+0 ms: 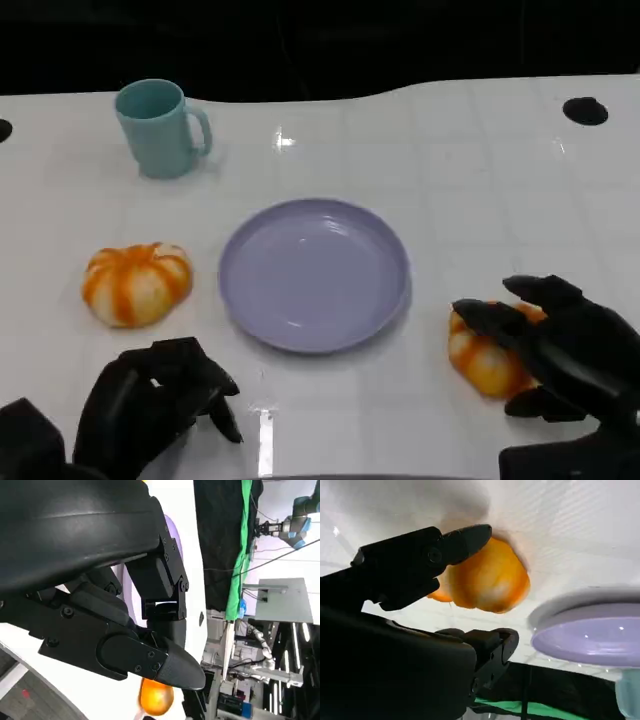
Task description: Grasp the bread from the table and place it into the plate.
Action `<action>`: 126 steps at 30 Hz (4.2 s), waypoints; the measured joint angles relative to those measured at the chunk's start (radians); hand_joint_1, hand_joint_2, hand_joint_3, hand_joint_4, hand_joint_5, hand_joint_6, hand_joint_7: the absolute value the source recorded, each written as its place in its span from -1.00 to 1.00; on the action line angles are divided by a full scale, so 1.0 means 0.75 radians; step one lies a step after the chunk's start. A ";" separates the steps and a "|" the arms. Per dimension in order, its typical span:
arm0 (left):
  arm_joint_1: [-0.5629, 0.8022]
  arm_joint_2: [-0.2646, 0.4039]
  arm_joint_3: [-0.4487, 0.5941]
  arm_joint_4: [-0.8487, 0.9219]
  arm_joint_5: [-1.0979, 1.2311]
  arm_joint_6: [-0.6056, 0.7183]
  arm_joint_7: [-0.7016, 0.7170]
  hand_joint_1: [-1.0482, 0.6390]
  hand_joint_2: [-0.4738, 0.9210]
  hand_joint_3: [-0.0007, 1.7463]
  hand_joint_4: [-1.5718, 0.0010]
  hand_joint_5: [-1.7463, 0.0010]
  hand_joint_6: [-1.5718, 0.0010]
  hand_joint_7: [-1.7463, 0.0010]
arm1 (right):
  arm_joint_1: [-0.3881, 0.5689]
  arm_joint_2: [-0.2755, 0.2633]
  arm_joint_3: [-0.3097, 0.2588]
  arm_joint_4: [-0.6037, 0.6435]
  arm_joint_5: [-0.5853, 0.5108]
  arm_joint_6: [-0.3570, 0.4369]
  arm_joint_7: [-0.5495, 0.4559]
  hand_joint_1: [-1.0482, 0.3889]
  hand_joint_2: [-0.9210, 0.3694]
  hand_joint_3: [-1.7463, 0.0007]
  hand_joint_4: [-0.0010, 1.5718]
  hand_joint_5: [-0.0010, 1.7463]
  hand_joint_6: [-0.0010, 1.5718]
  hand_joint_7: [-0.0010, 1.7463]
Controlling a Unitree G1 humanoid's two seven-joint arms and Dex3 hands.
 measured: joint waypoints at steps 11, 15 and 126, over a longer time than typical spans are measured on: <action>0.002 -0.003 -0.002 -0.004 0.000 0.003 0.000 -0.87 1.00 -0.96 -0.48 -0.39 -0.54 0.11 | -0.158 0.001 0.118 0.213 -0.002 0.062 -0.044 -0.04 -0.93 0.99 -0.14 -0.67 -0.15 -0.90; 0.003 -0.004 -0.001 -0.011 0.000 0.006 0.001 -0.87 1.00 -0.96 -0.48 -0.39 -0.54 0.11 | -0.202 0.019 0.130 0.317 0.026 0.014 -0.185 0.25 -0.98 0.95 0.15 0.73 0.61 -0.81; 0.017 -0.025 -0.025 -0.022 0.025 -0.024 0.034 -0.88 1.00 -0.91 -0.49 -0.34 -0.55 0.15 | -0.366 0.432 -0.003 0.549 0.772 -0.625 -0.099 -0.08 -1.00 0.65 -0.28 0.07 -0.08 -0.68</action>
